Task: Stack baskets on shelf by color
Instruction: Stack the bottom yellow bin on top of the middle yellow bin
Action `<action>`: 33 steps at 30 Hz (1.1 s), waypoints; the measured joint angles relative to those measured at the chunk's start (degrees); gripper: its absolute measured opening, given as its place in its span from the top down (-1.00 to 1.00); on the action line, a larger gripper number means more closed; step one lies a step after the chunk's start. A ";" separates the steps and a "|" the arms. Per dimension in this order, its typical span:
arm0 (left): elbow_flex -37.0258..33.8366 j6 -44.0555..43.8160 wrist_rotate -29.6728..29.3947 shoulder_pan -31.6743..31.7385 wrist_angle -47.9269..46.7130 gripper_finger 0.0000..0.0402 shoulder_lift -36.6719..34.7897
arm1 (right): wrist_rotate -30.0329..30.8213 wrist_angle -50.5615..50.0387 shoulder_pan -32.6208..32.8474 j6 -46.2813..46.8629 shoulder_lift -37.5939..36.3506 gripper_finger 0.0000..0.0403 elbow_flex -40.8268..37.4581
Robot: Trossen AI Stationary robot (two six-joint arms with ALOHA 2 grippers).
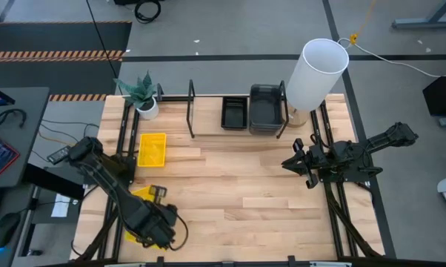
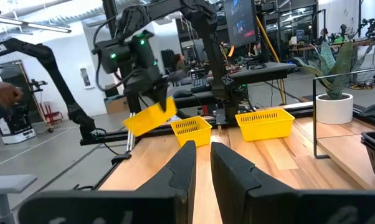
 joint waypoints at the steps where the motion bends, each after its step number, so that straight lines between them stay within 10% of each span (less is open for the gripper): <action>1: 0.00 -0.95 -0.57 0.00 -1.87 0.98 -0.54 | 0.00 -0.02 0.00 0.00 0.00 0.73 0.00; 33: -20.73 -26.85 -0.75 1.97 -5.72 0.98 -18.27 | 0.00 -0.02 0.00 0.00 -0.02 0.73 0.00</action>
